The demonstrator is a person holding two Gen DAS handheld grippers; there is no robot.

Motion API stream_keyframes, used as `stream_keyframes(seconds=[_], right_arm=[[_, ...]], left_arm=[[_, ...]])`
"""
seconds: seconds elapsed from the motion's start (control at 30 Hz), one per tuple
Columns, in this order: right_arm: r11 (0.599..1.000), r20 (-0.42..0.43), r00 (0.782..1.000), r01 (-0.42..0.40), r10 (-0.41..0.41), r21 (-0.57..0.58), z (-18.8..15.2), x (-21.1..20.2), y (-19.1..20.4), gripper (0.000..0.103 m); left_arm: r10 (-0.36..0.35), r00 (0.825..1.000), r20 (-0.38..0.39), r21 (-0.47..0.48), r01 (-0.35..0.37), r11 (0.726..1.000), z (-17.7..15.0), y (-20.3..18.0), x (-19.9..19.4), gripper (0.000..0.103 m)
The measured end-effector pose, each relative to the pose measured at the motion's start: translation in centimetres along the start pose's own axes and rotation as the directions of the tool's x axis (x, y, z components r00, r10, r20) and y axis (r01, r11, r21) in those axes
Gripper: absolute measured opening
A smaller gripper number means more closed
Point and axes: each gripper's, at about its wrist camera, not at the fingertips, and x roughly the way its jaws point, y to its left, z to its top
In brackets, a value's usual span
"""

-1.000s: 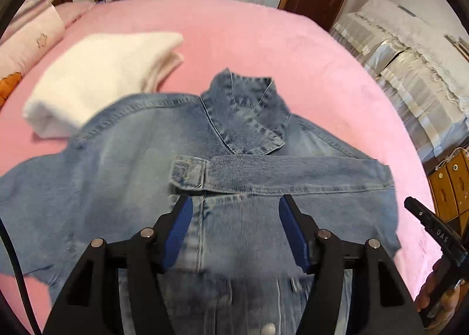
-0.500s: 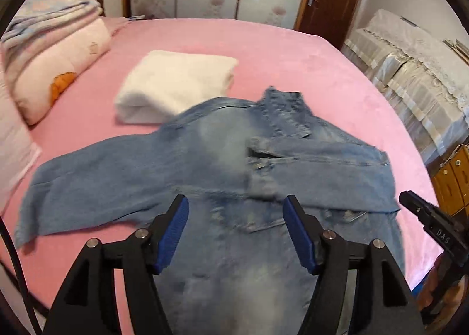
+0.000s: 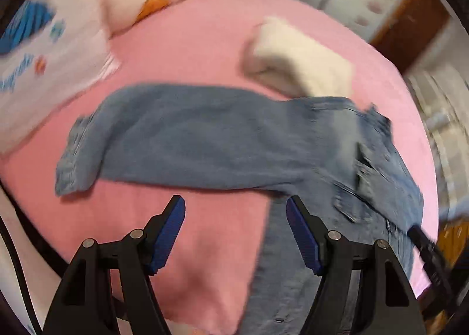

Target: Fold large clothes

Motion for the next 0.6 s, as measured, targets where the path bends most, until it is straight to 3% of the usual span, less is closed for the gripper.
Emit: stream_keyframes(seconds=[0.13,0.33,0.6], right_arm=[[0.998,-0.042,0.999,-0.023,0.021,-0.051,0.3,2.4,2.9,0.027],[0.993,-0.090,0.995,-0.049,0.040,-0.103,0.5,5.2,5.8,0.027],[0.989,-0.147,0.988,-0.072,0.052,-0.130,0.3,8.2,8.1,0.027]], left_arm=[[0.009,0.999,-0.040,-0.206,-0.017,0.978,1.4,7.8,1.9,0.070],[0.012,0.998,-0.058,-0.450,-0.037,0.893,2.4,17.5,2.8,0.070],[-0.093,0.991,-0.092,-0.615,0.017,0.788,-0.4,21.2,3.9,0.070]])
